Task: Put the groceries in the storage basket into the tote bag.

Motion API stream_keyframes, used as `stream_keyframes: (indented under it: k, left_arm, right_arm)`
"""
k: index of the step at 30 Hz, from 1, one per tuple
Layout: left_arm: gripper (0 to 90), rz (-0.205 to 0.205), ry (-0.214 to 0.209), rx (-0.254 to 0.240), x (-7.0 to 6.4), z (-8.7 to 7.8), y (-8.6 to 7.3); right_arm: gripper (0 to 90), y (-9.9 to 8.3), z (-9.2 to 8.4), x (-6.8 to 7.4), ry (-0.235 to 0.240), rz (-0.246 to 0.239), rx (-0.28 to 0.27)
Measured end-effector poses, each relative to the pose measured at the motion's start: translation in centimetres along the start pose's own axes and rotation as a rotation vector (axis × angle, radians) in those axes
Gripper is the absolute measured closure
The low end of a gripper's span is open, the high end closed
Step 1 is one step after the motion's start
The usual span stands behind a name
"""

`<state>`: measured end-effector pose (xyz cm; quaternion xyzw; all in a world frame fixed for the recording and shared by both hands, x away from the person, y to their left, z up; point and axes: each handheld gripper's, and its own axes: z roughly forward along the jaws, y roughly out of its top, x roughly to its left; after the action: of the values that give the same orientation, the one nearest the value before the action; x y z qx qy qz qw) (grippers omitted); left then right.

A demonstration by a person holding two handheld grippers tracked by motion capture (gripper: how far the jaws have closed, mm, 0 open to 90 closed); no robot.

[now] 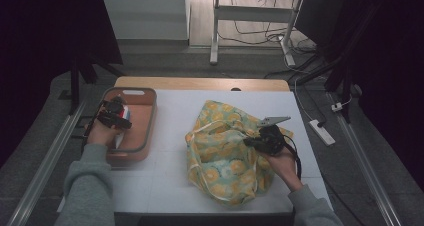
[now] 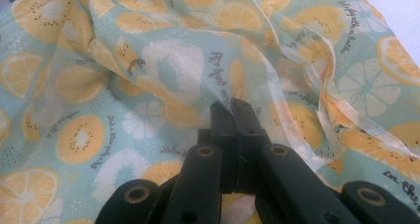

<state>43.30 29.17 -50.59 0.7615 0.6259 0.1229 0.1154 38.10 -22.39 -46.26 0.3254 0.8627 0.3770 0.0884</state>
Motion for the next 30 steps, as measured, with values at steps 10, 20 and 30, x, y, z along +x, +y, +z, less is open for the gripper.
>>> stream_keyframes:
  k: [10,20,30]
  left_arm:
    - [54.5,-0.063,-0.078,0.026,0.9,0.3,0.0]
    - [65.8,-0.027,-0.083,-0.002,0.8,0.0,-0.1]
    - [67.9,-0.029,-0.076,-0.152,1.0,-2.0,-0.3]
  right_arm:
    - [89.0,0.0,0.0,0.1,-0.002,-0.003,0.001]
    - [89.0,0.0,-0.1,0.1,-0.004,-0.005,-0.004]
    - [89.0,0.0,-0.2,0.1,-0.007,-0.006,-0.009]
